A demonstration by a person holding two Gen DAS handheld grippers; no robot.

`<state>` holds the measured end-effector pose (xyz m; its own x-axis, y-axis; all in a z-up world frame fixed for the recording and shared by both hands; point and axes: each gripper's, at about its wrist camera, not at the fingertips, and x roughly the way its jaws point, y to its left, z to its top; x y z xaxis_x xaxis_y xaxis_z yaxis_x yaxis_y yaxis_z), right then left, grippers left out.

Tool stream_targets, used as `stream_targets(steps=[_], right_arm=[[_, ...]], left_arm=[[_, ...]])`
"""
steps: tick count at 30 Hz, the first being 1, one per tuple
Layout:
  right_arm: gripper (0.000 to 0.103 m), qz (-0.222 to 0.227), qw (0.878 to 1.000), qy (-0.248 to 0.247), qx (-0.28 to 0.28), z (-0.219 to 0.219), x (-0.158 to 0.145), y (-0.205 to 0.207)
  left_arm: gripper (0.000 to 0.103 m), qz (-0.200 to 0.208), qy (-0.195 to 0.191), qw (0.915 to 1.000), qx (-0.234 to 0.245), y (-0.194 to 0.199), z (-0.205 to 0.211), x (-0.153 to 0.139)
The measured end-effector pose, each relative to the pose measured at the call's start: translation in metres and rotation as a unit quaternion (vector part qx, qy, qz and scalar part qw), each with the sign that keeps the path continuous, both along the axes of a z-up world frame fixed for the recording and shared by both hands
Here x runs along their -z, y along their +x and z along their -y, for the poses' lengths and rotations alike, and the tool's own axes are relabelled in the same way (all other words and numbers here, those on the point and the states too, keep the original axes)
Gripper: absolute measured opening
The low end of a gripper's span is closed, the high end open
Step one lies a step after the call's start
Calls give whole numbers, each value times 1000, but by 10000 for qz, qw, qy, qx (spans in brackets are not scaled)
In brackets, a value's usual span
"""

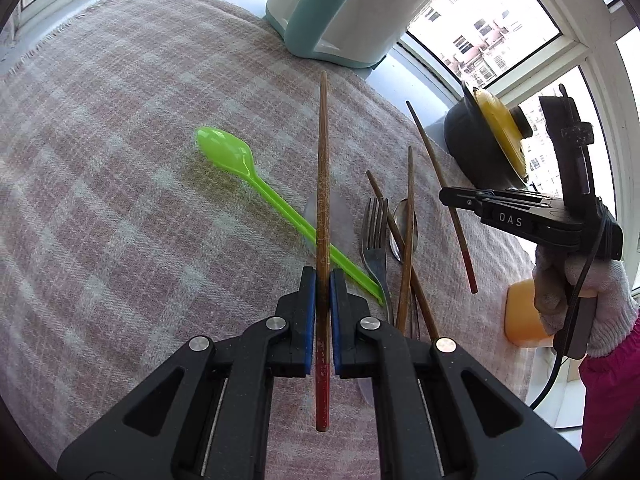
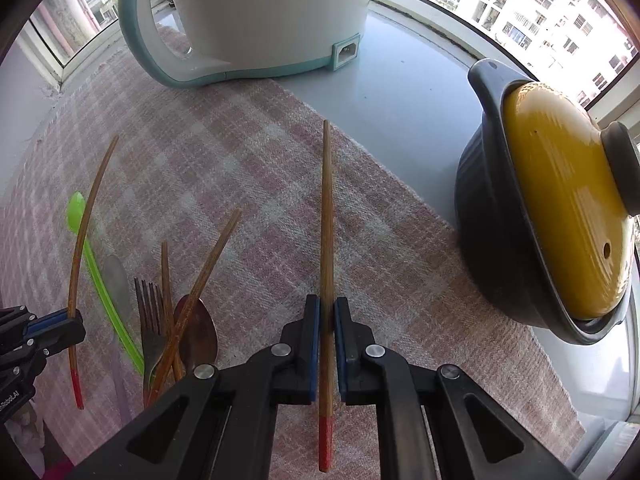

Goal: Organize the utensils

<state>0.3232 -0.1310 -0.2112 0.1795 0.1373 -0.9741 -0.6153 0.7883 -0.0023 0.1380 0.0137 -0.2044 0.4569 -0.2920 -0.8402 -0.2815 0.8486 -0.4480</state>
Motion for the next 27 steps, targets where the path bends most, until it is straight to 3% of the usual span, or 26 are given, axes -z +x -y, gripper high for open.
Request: stream_targets(steps=[13,27], right_arm=[[4,399,9951,895,-132,40,-72,-66],[4,835,9825,1647,-235,126,-148,-126]], left_arm=[[4,605,73,9974,-393,-44,34,-48],[4,1210,119,9923,-223,-55,99,-105]])
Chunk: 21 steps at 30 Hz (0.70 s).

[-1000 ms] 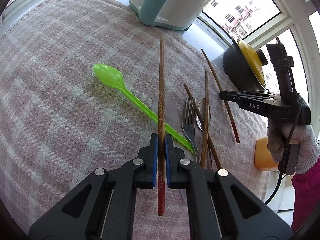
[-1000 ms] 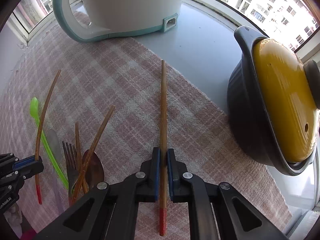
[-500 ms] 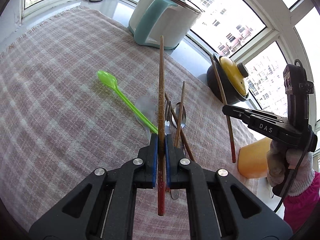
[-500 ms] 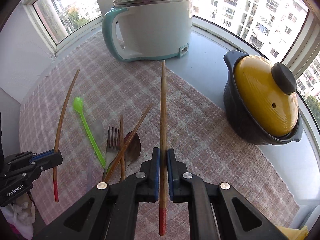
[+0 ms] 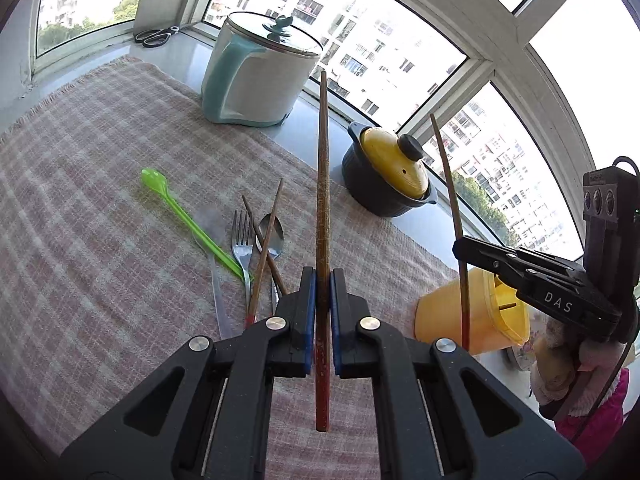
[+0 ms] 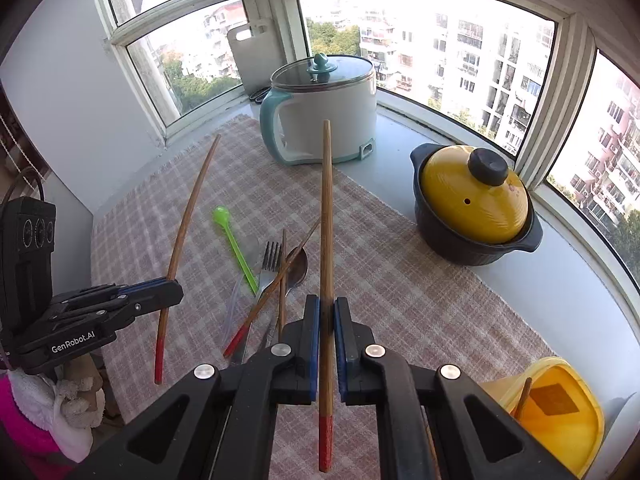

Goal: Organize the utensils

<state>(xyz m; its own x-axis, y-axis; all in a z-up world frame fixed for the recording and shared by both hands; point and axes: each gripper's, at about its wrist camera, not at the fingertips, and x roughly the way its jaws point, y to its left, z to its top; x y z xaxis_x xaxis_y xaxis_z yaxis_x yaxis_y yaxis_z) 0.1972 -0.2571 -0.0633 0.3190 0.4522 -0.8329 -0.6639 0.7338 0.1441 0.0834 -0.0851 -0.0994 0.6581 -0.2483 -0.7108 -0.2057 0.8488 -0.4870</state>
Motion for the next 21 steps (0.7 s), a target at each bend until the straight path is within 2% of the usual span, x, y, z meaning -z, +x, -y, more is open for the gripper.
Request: stream_targets(steps=[13,21], right_arm=[[4,340,9989,273,166,72,-43,-18],[4,679,9952,271,646,121,-59,-18]], left_arm=[[4,554,370,9974,263,8,56,-46],[4,733,441,9942,654,23,102,-60]])
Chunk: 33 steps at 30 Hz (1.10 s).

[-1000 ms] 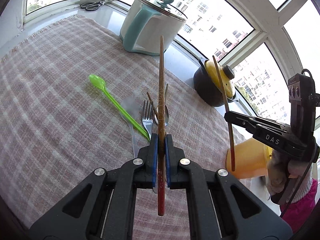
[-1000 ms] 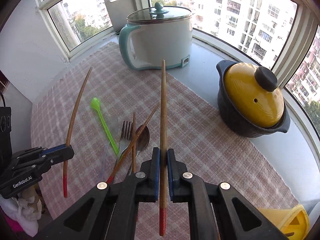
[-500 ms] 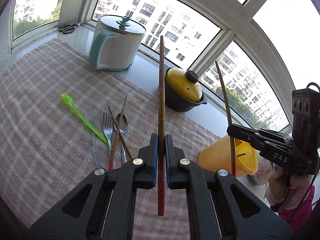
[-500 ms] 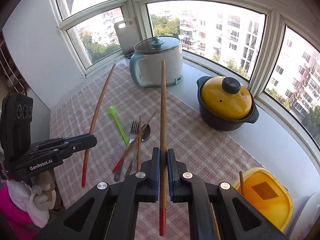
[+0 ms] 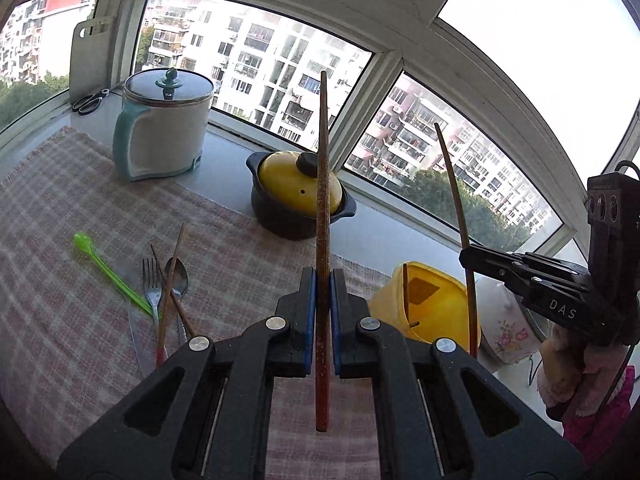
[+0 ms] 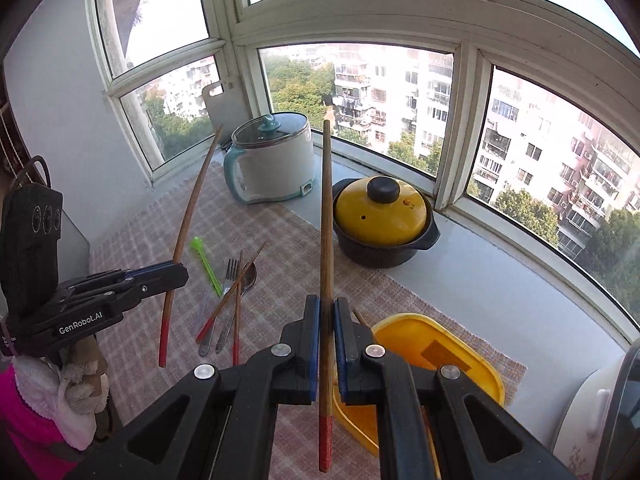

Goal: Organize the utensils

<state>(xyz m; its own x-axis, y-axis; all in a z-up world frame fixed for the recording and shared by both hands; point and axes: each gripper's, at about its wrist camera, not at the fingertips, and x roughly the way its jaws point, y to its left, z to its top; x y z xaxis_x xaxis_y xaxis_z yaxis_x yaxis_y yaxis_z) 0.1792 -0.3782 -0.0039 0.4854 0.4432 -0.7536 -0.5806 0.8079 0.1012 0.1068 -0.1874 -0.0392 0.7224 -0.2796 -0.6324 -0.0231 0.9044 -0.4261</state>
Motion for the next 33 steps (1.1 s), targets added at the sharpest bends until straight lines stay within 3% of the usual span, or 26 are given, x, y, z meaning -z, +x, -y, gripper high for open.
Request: stream_targets(steps=[11,15,33], right_arm=[[4,381,9961,-54,790,48,-3,9],[4,329,9951,30,930,59,3,14],[4,138,9905,227,1349,81,36,33]], left_arm=[[4,285,-32,9983,507,33,63,-23],[4,386,-39,9974,600,41,81,-26],[4,385,45,9969,680,75,132,9]])
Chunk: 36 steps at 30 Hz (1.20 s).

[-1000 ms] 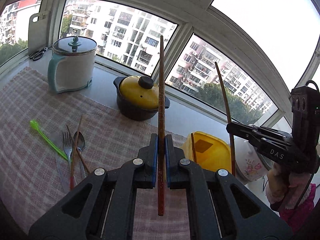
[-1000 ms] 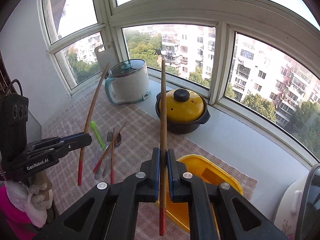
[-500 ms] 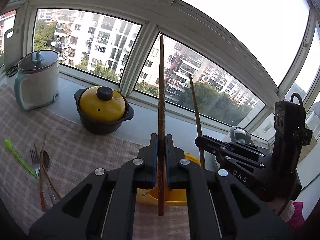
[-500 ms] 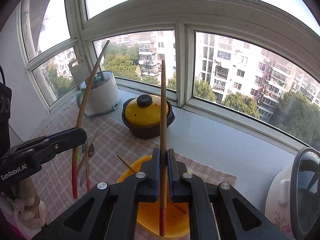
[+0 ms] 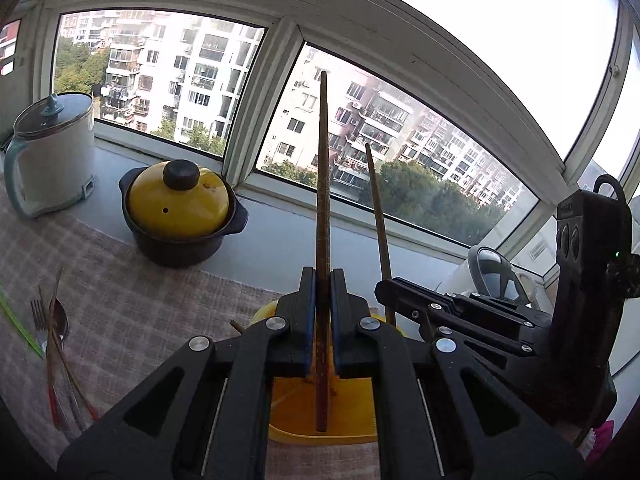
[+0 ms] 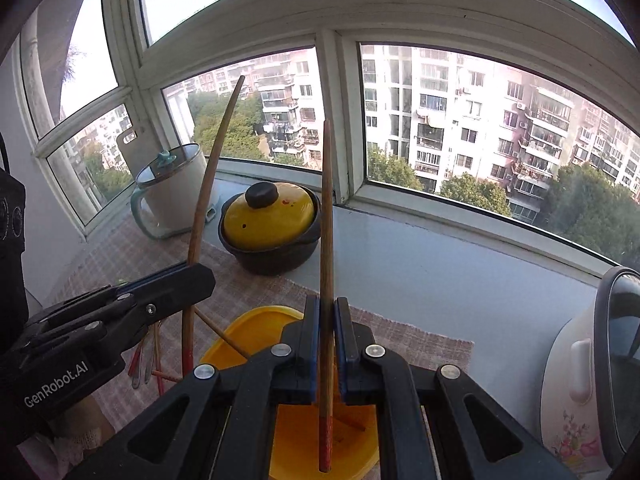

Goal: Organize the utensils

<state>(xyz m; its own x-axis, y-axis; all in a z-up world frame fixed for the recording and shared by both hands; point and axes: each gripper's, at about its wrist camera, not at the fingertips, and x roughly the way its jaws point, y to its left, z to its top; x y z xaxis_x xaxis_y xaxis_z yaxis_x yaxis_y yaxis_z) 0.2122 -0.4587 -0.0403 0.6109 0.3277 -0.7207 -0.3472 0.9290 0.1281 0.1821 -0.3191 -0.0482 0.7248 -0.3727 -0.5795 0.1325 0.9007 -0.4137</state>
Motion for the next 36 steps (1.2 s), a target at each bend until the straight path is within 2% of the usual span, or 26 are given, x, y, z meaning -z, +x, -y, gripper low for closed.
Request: stream_targets(steps=[16,31,36], right_arm=[[4,-178,9998,73,25,8,12,-2],[4,-165,9998,75,-18,11,15,-5],[4,-153,9999,75,-28,11,13,-7]], left_arm=[[4,-61,195,9996,169,-1,15,21],[4,-139,244,9993,244,0,9,23],[4,0,348,9988,345,-5,15,19]])
